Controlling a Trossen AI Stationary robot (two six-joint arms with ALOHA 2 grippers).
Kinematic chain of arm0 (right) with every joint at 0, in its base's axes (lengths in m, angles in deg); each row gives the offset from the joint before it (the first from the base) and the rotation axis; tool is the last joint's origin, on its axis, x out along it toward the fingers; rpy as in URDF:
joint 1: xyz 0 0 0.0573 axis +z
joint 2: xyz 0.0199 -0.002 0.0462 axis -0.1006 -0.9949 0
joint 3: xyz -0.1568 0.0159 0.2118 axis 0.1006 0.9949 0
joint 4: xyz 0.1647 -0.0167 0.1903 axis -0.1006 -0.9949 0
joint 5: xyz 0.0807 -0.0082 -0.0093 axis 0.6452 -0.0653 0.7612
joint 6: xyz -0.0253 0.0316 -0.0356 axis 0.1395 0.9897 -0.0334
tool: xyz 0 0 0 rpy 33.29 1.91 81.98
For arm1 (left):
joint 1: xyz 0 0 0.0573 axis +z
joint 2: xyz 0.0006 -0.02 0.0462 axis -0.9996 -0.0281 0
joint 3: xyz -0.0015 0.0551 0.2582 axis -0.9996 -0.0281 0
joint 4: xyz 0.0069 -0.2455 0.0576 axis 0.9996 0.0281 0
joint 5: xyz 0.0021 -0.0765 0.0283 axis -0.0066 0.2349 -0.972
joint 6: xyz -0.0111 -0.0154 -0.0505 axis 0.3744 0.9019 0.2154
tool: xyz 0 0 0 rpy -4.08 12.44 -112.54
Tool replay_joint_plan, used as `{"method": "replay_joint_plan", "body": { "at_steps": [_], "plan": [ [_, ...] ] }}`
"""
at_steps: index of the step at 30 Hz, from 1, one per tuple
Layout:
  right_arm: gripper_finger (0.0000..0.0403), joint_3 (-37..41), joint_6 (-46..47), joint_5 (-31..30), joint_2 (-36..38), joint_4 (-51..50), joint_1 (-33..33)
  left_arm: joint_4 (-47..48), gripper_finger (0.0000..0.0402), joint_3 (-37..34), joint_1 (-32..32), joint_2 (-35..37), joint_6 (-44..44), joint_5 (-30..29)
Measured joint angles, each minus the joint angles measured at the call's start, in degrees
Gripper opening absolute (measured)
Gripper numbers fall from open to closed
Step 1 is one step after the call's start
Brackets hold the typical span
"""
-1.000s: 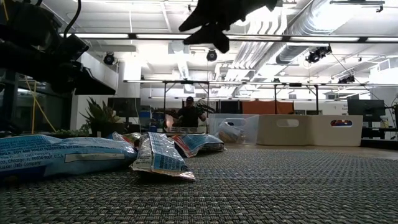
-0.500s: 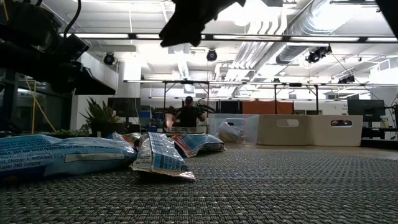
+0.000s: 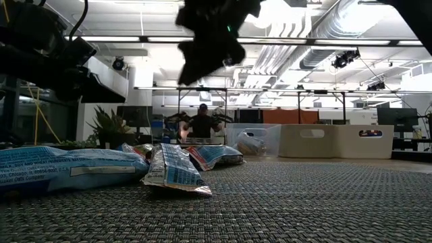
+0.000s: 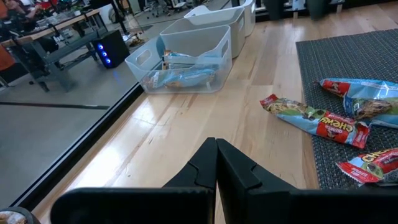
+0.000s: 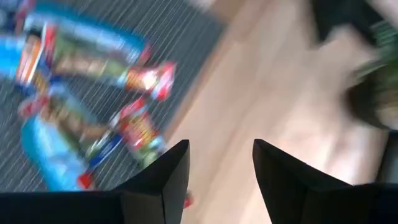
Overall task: Pick and place Granola Bars by type
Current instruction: Put the red granola bar into the gray bin
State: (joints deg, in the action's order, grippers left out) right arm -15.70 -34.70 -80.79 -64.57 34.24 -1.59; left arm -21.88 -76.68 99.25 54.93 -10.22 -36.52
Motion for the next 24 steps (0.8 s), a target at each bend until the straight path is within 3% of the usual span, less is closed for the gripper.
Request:
{"method": "replay_joint_plan", "body": {
  "at_steps": [15,18,24],
  "plan": [
    [0.0161,16.3,-19.6,-10.6,0.0,9.0,3.8,0.0,0.0001,0.0,0.0,0.0,0.0,0.0],
    [0.0161,18.7,-21.1,-13.3,0.1,13.6,4.2,0.0,0.0001,0.0,0.0,0.0,0.0,0.0],
    [0.0161,20.7,-18.8,-13.0,0.1,22.3,4.3,0.0,0.0001,0.0,0.0,0.0,0.0,0.0]
  ]
}}
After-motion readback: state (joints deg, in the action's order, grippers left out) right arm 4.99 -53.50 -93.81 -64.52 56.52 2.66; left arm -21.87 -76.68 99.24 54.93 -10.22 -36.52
